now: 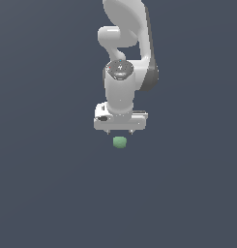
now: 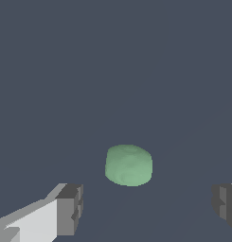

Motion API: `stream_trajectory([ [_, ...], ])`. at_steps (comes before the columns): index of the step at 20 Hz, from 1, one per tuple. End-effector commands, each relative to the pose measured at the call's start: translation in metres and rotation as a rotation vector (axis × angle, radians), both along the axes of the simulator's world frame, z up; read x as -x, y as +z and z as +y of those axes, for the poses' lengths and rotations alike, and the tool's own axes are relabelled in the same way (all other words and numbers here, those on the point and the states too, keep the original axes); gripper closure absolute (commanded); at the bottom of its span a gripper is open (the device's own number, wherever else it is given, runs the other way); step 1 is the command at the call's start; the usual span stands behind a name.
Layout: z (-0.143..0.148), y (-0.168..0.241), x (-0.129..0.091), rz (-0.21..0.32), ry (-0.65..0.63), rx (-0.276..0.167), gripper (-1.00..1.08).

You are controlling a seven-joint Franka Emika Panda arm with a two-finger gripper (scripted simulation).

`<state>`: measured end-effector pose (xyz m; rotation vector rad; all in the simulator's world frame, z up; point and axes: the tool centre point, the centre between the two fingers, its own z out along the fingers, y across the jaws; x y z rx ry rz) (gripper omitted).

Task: Pick up the object and move it to a goal position.

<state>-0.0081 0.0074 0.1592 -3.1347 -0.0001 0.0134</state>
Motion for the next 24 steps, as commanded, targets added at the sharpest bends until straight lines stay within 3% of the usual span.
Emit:
stream_trajectory([
  [1, 0.0, 0.0, 0.0, 0.0, 0.0, 0.0, -0.92],
  [12, -0.001, 0.0, 0.0, 0.0, -0.001, 0.0, -0.92],
  [19, -0.023, 0.005, -0.002, 0.004, -0.05, -0.013, -0.92],
  [24, -0.024, 0.005, -0.002, 0.004, -0.051, -0.014, -0.92],
])
